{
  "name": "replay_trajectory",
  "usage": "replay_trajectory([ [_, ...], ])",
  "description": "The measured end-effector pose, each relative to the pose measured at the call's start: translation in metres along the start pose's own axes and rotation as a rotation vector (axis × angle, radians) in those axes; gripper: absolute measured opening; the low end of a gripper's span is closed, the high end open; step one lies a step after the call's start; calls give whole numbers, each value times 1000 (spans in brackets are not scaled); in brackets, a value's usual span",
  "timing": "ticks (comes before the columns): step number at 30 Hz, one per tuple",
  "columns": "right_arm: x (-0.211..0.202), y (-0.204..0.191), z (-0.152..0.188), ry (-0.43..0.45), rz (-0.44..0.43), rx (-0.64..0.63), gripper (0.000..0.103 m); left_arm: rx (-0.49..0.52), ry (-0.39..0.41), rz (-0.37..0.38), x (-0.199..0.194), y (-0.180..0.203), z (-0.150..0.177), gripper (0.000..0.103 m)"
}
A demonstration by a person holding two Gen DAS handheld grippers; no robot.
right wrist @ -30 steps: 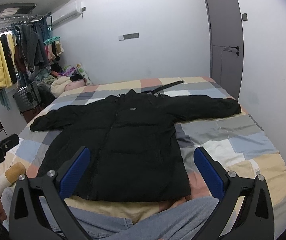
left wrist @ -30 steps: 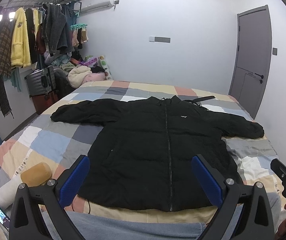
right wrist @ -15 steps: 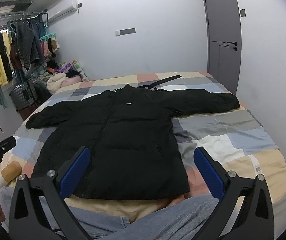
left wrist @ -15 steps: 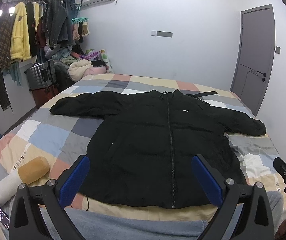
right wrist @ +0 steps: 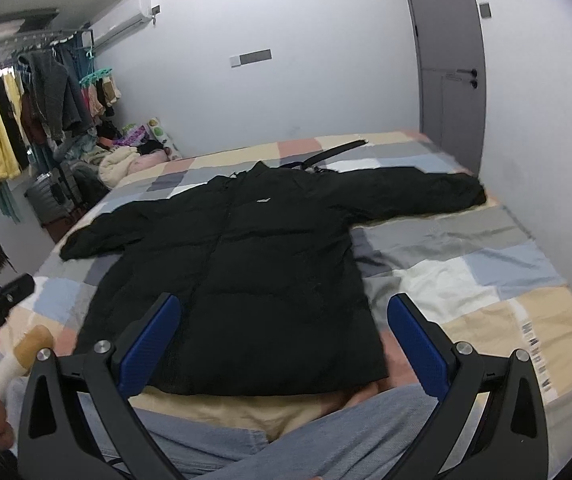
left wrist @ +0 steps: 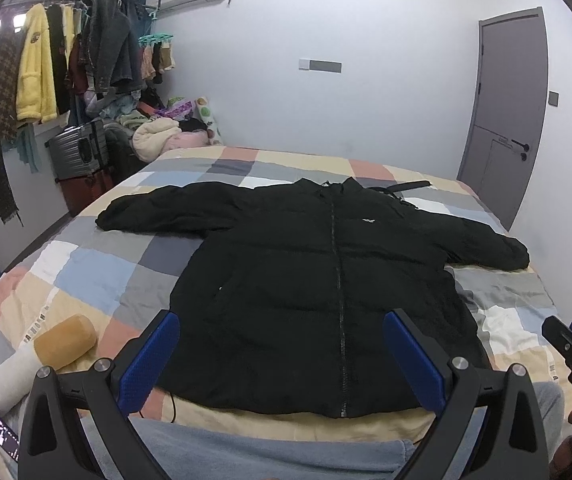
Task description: Fold large clothes
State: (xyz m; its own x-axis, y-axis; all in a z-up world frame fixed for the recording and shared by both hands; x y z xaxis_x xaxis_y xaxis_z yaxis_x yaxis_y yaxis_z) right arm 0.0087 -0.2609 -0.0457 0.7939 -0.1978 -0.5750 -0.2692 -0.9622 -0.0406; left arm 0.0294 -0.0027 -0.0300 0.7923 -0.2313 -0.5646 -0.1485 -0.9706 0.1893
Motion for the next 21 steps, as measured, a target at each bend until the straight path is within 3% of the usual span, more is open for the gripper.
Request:
replay_trajectory([
  [12, 25, -3, -25, -27, -5, -17, 103, -5, 10, 43, 10, -7, -14, 103],
  [17, 30, -6, -46, 56, 67, -31, 103, 0, 28, 44, 20, -12, -26, 103],
  [21, 39, 0, -65, 84, 38, -46, 103, 0, 37, 58, 30, -15, -35, 103],
])
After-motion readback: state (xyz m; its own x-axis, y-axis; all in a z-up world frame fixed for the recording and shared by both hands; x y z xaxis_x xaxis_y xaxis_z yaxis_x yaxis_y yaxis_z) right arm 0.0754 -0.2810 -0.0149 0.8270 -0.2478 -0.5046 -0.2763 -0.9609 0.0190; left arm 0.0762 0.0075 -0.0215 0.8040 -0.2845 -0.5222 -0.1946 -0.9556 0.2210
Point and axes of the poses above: each gripper's, at about its wrist camera, not at the fingertips, and x roughly the way its jaws point, y to its right, z to its underside, the point moved 1 cm from there along x, roughly the way its jaws point, and after that the axes turned 14 degrees about z, right-handed, at the moved point
